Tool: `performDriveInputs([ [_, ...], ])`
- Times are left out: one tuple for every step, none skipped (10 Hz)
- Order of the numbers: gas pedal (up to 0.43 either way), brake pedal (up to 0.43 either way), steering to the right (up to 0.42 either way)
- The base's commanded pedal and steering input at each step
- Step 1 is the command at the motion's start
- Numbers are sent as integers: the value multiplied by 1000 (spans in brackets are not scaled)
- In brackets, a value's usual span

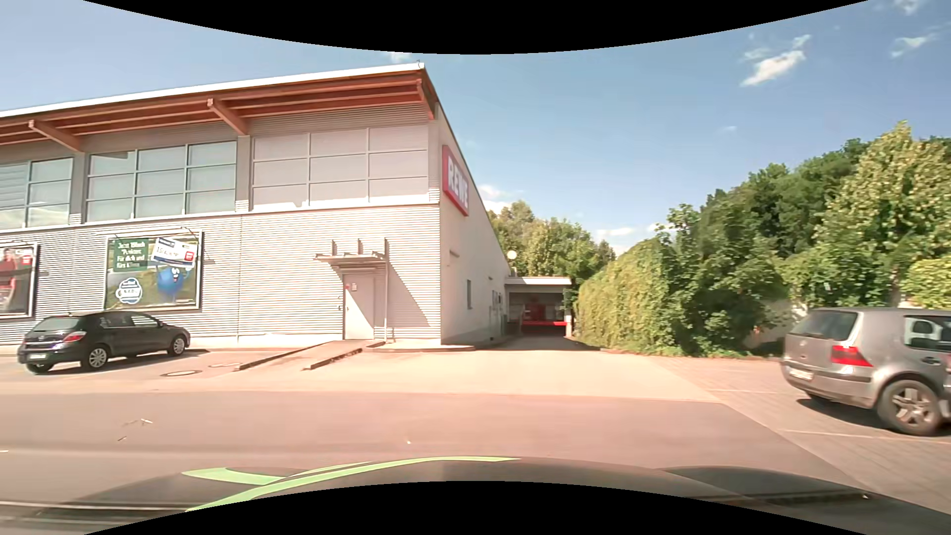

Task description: Follow the waypoints while adhering to traffic rules and regulations

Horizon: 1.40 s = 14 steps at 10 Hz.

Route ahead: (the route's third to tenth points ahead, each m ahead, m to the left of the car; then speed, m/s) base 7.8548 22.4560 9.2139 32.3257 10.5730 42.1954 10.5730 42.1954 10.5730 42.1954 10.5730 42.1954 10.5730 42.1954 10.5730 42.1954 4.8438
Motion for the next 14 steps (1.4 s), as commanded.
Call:
performDriveInputs([
  [39, 0, -447],
  [39, 0, -469],
  [39, 0, -484],
  [39, 0, -496],
  [39, 0, -513],
  [39, 0, -532],
  [39, 0, -546],
  [39, 0, -552],
  [39, 0, -551],
  [39, 0, -549],
  [39, 0, -545],
  [39, 0, -541],
  [39, 0, -534],
  [39, 0, -523],
])
